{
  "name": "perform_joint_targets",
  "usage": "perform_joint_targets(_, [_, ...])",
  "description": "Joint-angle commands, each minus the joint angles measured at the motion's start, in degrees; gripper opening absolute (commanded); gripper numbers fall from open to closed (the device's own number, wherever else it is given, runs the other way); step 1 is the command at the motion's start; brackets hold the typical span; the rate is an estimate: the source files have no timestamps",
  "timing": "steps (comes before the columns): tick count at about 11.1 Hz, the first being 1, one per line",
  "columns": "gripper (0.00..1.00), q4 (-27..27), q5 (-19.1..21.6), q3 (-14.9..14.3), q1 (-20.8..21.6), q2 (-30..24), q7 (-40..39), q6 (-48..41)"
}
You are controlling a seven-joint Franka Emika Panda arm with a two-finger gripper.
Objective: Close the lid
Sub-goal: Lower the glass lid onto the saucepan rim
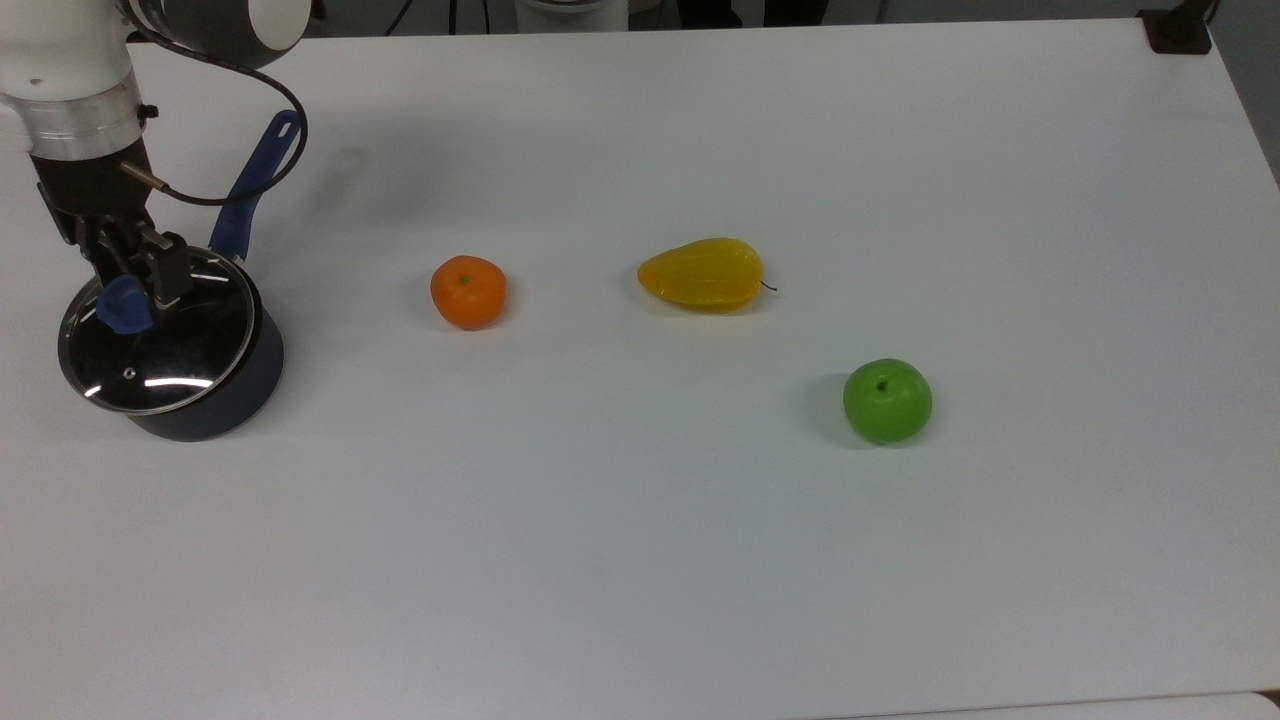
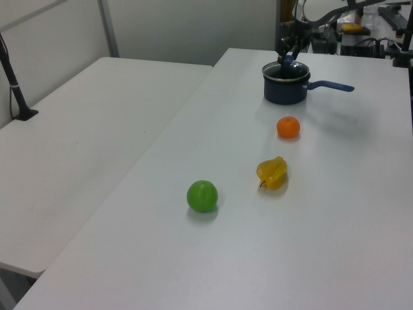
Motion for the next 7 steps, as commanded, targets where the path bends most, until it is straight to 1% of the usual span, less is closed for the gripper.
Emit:
perform_joint_targets(1, [0.5,-1.6,0.6,0.4,-0.2,-1.0,-1.6,-0.6])
perform_joint_targets(4, [0.5,-2.2,0.6,0.5,-0.3,-1.4,-1.6,-0.5])
perform_joint_targets(6, [0.55,-2.2,0.6,0.5,-0.3,-1.4,-1.6,-0.5])
perform_joint_targets(7, [0.62,-2.2,0.6,0.5,-0.3,-1.4,-1.6,-0.4])
